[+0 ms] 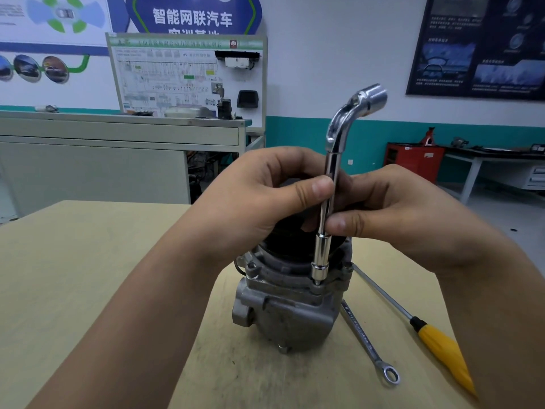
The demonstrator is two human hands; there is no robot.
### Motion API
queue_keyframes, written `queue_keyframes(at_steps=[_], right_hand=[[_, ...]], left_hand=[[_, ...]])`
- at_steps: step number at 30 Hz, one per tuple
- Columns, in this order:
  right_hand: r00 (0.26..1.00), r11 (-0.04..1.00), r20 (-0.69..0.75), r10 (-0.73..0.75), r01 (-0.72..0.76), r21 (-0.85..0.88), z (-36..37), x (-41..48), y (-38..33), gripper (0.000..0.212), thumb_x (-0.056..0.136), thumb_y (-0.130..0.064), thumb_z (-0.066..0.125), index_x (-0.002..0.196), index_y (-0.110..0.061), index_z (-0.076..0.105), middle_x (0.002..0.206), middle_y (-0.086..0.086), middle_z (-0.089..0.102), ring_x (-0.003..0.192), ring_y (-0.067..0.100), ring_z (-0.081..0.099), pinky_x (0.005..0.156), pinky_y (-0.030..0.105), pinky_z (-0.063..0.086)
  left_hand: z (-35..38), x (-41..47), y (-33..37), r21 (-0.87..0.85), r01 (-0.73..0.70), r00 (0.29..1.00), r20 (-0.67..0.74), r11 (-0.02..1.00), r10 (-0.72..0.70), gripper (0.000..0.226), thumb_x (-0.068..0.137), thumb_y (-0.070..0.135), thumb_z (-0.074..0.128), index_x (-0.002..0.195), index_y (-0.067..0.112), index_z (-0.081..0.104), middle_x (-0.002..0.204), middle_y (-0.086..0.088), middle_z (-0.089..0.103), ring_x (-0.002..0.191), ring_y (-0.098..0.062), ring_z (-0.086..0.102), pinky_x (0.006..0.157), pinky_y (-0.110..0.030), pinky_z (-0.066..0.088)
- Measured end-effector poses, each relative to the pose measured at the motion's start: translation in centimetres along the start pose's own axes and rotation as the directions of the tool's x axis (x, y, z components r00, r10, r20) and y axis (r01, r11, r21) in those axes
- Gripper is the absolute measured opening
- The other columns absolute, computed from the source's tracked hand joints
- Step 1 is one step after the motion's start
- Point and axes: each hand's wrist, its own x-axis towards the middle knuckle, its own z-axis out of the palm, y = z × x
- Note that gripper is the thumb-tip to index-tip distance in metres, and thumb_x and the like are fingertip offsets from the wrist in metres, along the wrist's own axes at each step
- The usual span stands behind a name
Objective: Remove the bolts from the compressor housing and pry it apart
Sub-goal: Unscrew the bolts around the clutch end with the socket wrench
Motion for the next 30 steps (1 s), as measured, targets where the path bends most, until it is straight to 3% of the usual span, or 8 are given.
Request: queue_keyframes(at_steps=[5,10,13,17,22,27,30], right_hand=[[1.000,0.999,0.008,0.009,-0.009,-0.037,0.04,0.05,-0.35,0.029,0.064,-0.025,0.072,0.091,-0.014,0.073,0.093,0.009,0.073,0.091,0.019,0.069,0.079,0.022,0.055],[0.999,0.999,-0.043,0.020,-0.019,0.027,0.50,0.11,-0.64,0.029,0.051,-0.027,0.072,0.078,-0.016,0.072,0.072,0.000,0.069,0.070,0.003,0.065,0.062,0.013,0.051],[0.999,0.998,-0.045,0.006,-0.004,0.063,0.49,0.12,-0.53,0.031,0.053,-0.024,0.070,0.082,-0.014,0.070,0.075,0.000,0.071,0.075,0.007,0.068,0.068,0.016,0.054],[0.999,0.996,-0.048,0.002,0.002,0.094,0.30,0.10,-0.23,0.033,0.057,-0.021,0.068,0.088,-0.010,0.070,0.083,0.005,0.074,0.085,0.015,0.070,0.075,0.020,0.055],[0.999,0.993,-0.035,-0.013,0.017,0.120,0.35,0.10,-0.18,0.018,0.061,-0.018,0.066,0.077,-0.018,0.074,0.081,-0.001,0.074,0.085,0.010,0.070,0.079,0.019,0.054],[1.000,0.997,-0.020,-0.011,0.013,0.072,0.21,0.17,-0.14,0.013,0.068,-0.020,0.072,0.081,-0.017,0.075,0.088,0.001,0.075,0.090,0.013,0.069,0.083,0.021,0.053],[0.999,0.999,-0.031,0.006,-0.004,0.051,0.14,0.17,0.02,0.016,0.069,-0.016,0.065,0.082,-0.017,0.075,0.090,0.003,0.075,0.093,0.017,0.069,0.086,0.026,0.054]], left_hand=[[0.00,0.00,-0.02,-0.032,0.012,0.999,-0.034,0.999,-0.013,0.009,0.063,0.027,0.076,0.070,0.024,0.069,0.074,0.006,0.068,0.072,-0.011,0.063,0.067,-0.020,0.050],[0.22,0.08,0.06,-0.062,0.011,0.998,-0.063,0.998,-0.015,0.015,0.060,0.015,0.080,0.065,0.022,0.067,0.072,0.006,0.069,0.069,-0.010,0.066,0.066,-0.020,0.051],[0.14,0.06,-0.03,-0.060,0.020,0.997,-0.068,0.998,-0.024,0.005,0.069,0.019,0.074,0.072,0.023,0.072,0.076,0.004,0.072,0.074,-0.010,0.067,0.070,-0.020,0.052],[0.31,0.00,0.03,-0.054,0.015,0.999,-0.035,0.998,-0.017,0.014,0.081,0.016,0.061,0.084,0.021,0.074,0.084,0.004,0.074,0.085,-0.009,0.070,0.075,-0.018,0.052],[0.23,0.00,0.14,-0.045,0.000,1.000,-0.021,0.999,-0.001,0.023,0.085,0.012,0.055,0.091,0.023,0.073,0.094,0.005,0.075,0.094,-0.010,0.069,0.080,-0.019,0.051],[0.25,-0.03,0.15,-0.061,0.016,1.000,-0.023,0.998,-0.017,0.021,0.082,0.015,0.057,0.080,0.023,0.077,0.082,0.003,0.073,0.075,-0.009,0.066,0.063,-0.019,0.052],[0.25,-0.05,0.07,-0.062,0.020,0.999,-0.025,0.998,-0.022,0.018,0.080,0.017,0.060,0.077,0.024,0.076,0.071,0.004,0.069,0.066,-0.009,0.061,0.058,-0.019,0.049]])
